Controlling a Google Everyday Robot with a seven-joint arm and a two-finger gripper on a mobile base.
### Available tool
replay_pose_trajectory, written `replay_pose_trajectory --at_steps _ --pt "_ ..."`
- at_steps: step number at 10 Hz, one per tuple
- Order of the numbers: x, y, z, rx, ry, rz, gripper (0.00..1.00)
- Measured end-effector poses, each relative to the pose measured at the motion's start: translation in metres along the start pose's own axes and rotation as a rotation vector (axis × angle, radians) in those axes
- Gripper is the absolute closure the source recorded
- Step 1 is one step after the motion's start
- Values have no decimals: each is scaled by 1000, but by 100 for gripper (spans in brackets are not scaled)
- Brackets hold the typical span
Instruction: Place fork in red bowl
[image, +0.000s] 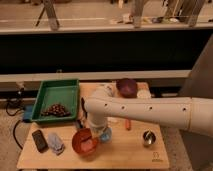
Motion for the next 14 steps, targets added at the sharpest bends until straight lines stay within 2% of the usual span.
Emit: replay_pose_trajectory --at_steps 10,11,12,14 --pt "-11 -14 5 14 20 -23 100" --pt "-12 -15 5 15 22 -27 96" --pt "-13 -15 6 17 23 -33 88" --pt "-13 -16 7 22 22 -35 85"
